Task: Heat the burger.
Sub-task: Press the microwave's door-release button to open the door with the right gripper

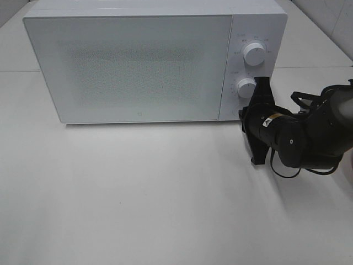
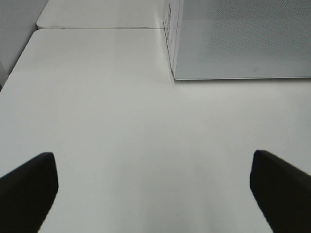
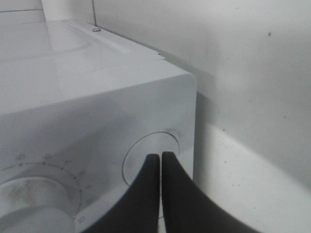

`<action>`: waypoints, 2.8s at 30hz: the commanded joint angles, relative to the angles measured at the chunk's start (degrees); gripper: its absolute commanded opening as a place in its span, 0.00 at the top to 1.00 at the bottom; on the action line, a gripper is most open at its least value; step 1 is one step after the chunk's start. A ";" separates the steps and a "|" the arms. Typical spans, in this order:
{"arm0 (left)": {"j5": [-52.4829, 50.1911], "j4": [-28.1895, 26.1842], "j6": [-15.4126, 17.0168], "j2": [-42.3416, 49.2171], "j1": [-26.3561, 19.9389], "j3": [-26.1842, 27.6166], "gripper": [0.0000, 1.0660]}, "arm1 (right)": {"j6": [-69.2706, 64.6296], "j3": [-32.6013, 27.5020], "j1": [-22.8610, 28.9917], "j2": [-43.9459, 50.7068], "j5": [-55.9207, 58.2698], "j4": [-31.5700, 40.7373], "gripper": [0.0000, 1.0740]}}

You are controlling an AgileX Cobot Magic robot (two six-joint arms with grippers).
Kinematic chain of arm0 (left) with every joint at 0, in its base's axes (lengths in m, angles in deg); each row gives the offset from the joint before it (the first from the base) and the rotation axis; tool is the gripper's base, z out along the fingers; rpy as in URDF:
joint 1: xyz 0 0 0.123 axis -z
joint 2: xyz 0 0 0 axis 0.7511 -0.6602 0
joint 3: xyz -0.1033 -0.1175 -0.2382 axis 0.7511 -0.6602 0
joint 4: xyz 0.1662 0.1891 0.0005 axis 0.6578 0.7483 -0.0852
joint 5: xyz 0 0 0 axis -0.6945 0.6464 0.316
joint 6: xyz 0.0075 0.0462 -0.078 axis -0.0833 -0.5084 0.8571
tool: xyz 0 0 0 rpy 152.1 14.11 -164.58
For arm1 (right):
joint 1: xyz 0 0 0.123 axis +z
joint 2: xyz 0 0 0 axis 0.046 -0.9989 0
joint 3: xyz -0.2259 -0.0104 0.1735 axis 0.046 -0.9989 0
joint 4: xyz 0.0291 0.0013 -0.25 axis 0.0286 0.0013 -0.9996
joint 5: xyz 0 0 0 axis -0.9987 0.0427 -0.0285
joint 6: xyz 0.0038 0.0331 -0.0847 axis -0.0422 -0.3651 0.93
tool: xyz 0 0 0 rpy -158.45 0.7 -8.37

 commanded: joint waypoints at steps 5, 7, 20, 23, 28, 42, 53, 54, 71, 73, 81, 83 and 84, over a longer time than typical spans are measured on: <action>-0.40 -0.06 0.29 0.97 0.29 -0.06 0.02 | 1.03 2.29 -1.49 0.06 -0.63 -0.34 1.00; -0.40 -0.06 0.29 0.97 0.29 -0.06 0.02 | 1.09 2.58 -1.49 0.06 0.00 -1.38 1.00; -0.40 -0.06 0.29 0.97 0.29 -0.06 0.02 | 0.69 4.35 -1.95 -1.78 -1.15 -3.61 1.00; -0.40 -0.06 0.29 0.97 0.29 -0.06 0.02 | 0.86 5.04 -1.95 -1.78 -2.06 -3.55 1.00; -0.40 -0.06 0.29 0.97 0.29 -0.06 0.02 | 2.81 5.44 -1.95 -1.78 -4.64 -2.41 1.00; -0.40 -0.06 0.29 0.97 0.29 -0.06 0.02 | 4.70 6.53 -2.12 -1.78 -8.31 -0.97 1.00; -0.40 0.00 0.29 0.97 0.29 -0.06 0.02 | 6.70 10.77 -3.67 -2.46 -7.85 0.46 1.00; -0.40 0.00 0.29 0.97 0.29 -0.06 0.02 | 6.70 10.77 -3.67 -2.46 -7.85 0.46 1.00; -0.40 0.00 0.29 0.97 0.29 -0.06 0.02 | 5.16 12.49 -3.44 -2.29 -6.07 0.74 1.00; -0.40 0.00 0.29 0.97 0.29 -0.06 0.02 | 5.10 11.69 -3.44 -1.78 -5.16 0.86 1.00; -0.40 0.00 0.29 0.97 0.29 -0.06 0.02 | 4.01 6.76 -2.69 0.23 -3.09 0.80 1.00; -0.40 0.00 0.29 0.97 0.29 -0.06 0.02 | 3.61 5.33 -2.64 0.63 -2.75 0.80 1.00; -0.40 0.00 0.29 0.97 0.29 -0.06 0.02 | 3.61 5.33 -2.64 0.63 -2.75 0.80 1.00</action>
